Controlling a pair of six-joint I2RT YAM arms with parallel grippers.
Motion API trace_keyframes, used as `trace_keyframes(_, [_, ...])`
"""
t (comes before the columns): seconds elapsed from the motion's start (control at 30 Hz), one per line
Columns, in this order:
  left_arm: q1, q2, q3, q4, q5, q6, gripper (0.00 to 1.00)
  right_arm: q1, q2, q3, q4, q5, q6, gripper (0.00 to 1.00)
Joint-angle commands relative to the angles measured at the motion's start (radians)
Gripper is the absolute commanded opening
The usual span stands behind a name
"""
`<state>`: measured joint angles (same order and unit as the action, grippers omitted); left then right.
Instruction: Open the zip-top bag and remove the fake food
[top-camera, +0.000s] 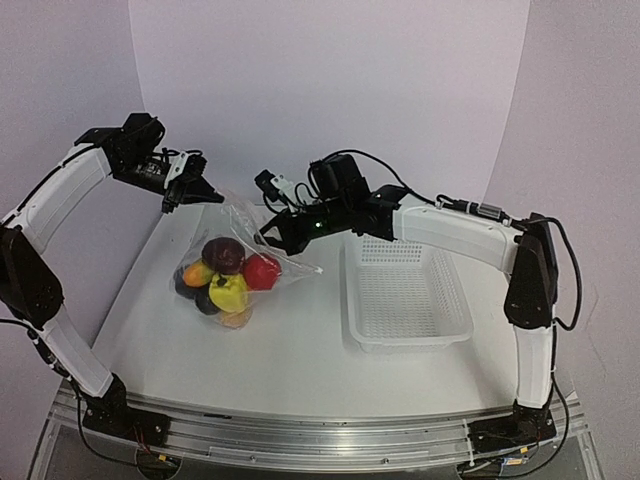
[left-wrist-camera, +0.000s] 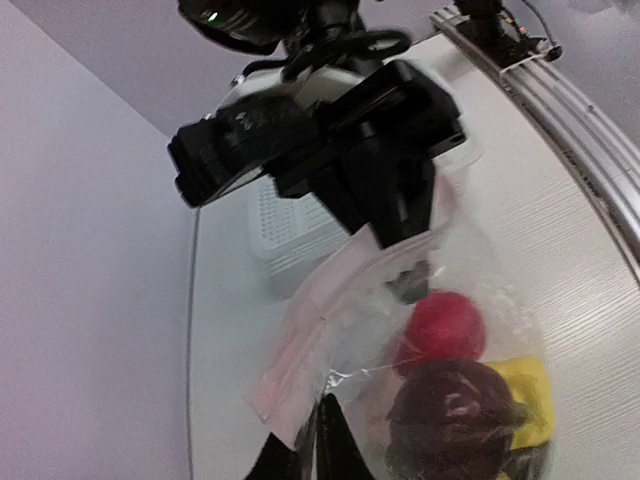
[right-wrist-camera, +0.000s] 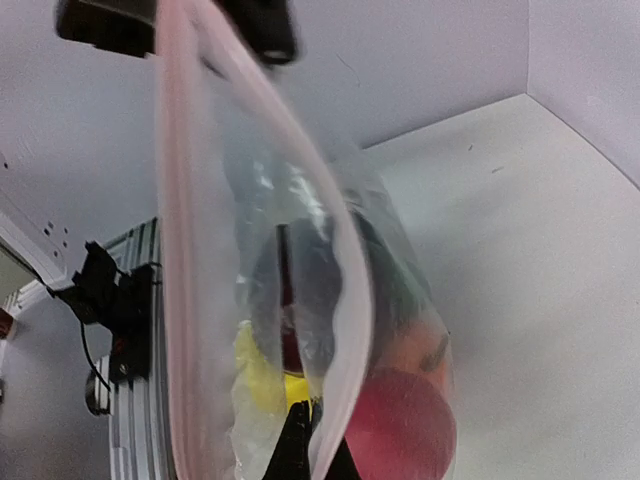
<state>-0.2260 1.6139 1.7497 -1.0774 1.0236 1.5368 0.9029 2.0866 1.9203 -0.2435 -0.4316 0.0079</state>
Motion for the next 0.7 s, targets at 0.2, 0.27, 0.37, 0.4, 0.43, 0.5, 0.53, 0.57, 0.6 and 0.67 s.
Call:
trace_keyframes(0.2, [0.047, 0.258, 0.129, 0.626, -0.294, -0.736, 0.66, 0.022, 0.197, 0.322, 0.085, 0.156, 0.671, 0.0])
trace_keyframes(0.27, [0.049, 0.272, 0.172, 0.597, -0.307, -0.85, 0.84, 0.021, 0.188, 0.287, 0.092, 0.273, 0.755, 0.0])
trace_keyframes(0.37, [0.065, 0.28, 0.218, 0.577, -0.314, -1.064, 0.99, 0.021, 0.175, 0.248, 0.114, 0.388, 0.792, 0.0])
trace_keyframes(0.4, [0.07, 0.282, 0.239, 0.565, -0.321, -1.141, 1.0, 0.021, 0.172, 0.239, 0.118, 0.419, 0.796, 0.0])
trace_keyframes(0.43, [0.073, 0.287, 0.263, 0.547, -0.339, -1.223, 0.99, 0.021, 0.168, 0.235, 0.12, 0.444, 0.798, 0.0])
trace_keyframes(0.5, [0.073, 0.301, 0.33, 0.452, -0.372, -1.365, 0.99, 0.022, 0.164, 0.236, 0.119, 0.476, 0.789, 0.0])
trace_keyframes(0.53, [0.069, 0.309, 0.378, 0.393, -0.371, -1.433, 0.98, 0.022, 0.161, 0.241, 0.119, 0.486, 0.778, 0.0])
trace_keyframes(0.57, [0.058, 0.314, 0.408, 0.323, -0.384, -1.468, 0.96, 0.023, 0.159, 0.243, 0.119, 0.497, 0.77, 0.0])
trace_keyframes(0.6, [0.034, 0.312, 0.422, 0.251, -0.416, -1.485, 0.94, 0.023, 0.157, 0.244, 0.119, 0.505, 0.763, 0.0])
trace_keyframes(0.67, [-0.021, 0.291, 0.393, 0.15, -0.491, -1.496, 0.92, 0.026, 0.157, 0.245, 0.119, 0.514, 0.751, 0.0])
